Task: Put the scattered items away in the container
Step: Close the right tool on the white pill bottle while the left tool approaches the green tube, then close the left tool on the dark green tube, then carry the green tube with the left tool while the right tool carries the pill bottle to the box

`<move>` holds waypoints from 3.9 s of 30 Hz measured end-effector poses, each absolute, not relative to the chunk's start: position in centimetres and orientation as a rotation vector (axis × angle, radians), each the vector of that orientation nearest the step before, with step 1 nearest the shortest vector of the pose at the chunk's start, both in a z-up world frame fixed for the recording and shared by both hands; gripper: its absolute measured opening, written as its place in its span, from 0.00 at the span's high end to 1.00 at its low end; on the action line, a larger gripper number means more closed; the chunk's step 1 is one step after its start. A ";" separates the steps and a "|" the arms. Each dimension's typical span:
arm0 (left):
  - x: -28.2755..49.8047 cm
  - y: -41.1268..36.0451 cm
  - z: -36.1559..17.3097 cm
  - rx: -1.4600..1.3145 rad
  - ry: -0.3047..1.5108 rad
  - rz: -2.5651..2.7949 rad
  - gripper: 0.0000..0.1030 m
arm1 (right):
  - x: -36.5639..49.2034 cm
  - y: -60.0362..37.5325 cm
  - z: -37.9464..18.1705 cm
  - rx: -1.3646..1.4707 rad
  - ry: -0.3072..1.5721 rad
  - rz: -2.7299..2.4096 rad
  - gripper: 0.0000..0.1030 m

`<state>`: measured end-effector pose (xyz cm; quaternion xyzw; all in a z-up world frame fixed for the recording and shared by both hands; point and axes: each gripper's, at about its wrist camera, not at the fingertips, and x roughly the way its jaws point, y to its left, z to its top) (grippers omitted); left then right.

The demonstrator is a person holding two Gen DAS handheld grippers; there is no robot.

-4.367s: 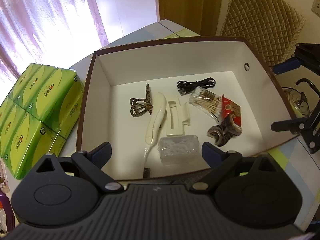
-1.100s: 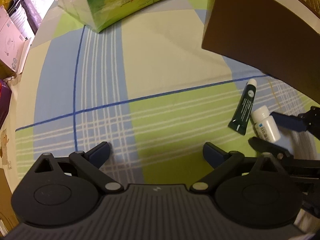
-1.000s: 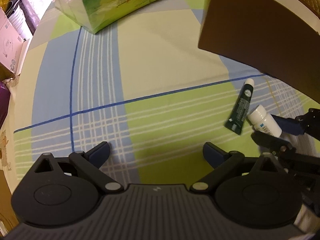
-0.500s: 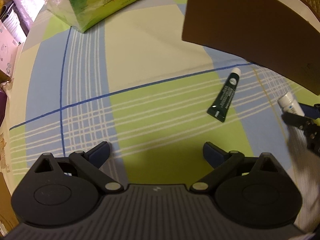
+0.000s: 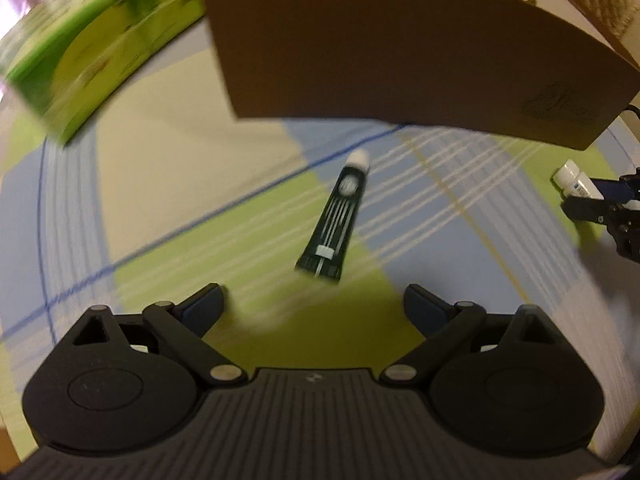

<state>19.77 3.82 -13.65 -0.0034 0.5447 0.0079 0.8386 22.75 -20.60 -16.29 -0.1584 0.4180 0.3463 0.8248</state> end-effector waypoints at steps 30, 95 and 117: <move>20.9 -0.5 -13.0 0.001 1.053 -0.105 0.86 | 24.7 -23.2 -15.9 -0.304 0.899 0.714 0.71; 13.6 -1.7 -8.8 -0.029 1.032 -0.028 0.88 | 21.1 -25.6 -12.6 -0.221 0.918 0.857 0.72; 16.7 0.6 0.2 -0.086 0.822 -0.057 0.88 | 25.1 -24.2 -3.5 -0.108 0.797 1.061 0.72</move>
